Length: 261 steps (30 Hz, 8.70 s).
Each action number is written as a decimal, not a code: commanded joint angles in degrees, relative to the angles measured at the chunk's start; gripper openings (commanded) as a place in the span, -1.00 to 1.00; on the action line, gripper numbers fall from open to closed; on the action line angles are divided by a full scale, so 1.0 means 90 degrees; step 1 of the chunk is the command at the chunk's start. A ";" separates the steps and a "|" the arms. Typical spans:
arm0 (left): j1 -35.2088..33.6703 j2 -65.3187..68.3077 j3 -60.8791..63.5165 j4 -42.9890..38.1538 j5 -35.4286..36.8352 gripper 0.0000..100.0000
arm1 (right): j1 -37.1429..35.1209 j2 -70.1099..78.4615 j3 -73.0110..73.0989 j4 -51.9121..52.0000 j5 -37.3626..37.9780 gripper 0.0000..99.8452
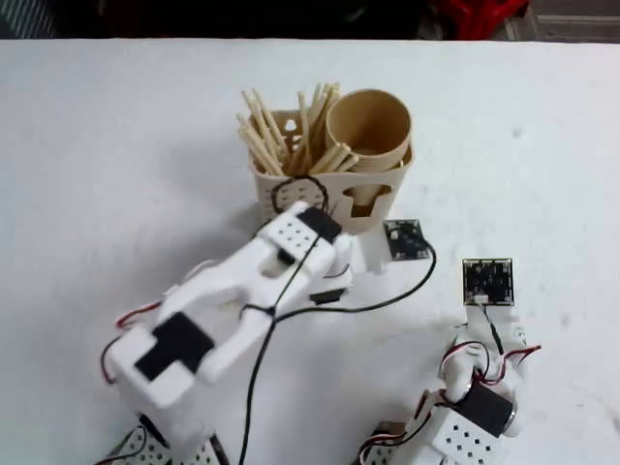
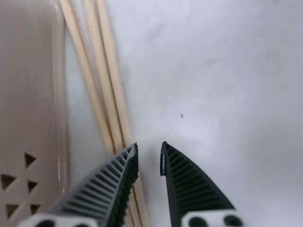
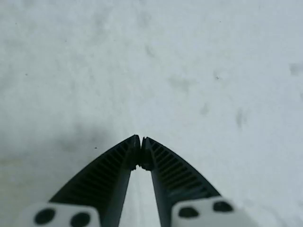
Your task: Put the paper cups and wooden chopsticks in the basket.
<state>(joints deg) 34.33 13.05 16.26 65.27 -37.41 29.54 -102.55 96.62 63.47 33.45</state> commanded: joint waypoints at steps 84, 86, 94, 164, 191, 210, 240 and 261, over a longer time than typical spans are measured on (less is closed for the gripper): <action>0.0151 -0.5700 -0.0156 -0.0098 0.1426 -0.88 | -0.0034 -0.0063 0.0029 0.0034 -0.0020 -0.96; 0.0181 -0.5719 -0.0049 -0.0059 0.1416 -0.88 | -0.0034 -0.0054 0.0029 0.0034 -0.0020 -0.96; -0.0190 -0.5407 0.0440 -0.0703 0.1641 -0.88 | -0.0034 -0.0044 0.0029 0.0034 -0.0020 -0.96; -0.0239 0.1665 -0.1553 0.0391 0.0313 -0.75 | -0.0034 -0.0034 0.0029 0.0034 -0.0020 -0.96; 0.0034 -0.5055 -0.0703 0.0713 0.1485 -0.95 | -0.0063 -0.0083 0.0029 0.0112 -0.0020 -0.96; -0.0581 -0.5788 -0.0303 -0.4288 0.1612 -0.94 | -0.0063 -0.0083 0.0029 0.0112 -0.0020 -0.96; 0.0230 -0.4449 0.1026 0.0234 0.1270 -0.78 | -0.0044 -0.0073 0.0029 0.0112 -0.0020 -0.96; -0.1109 0.0747 -0.0664 -0.0654 0.0586 -0.78 | -0.0034 -0.0073 0.0029 0.0112 -0.0020 -0.96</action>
<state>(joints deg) 25.45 18.33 13.80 60.26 -32.31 29.54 -102.55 96.62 64.18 33.45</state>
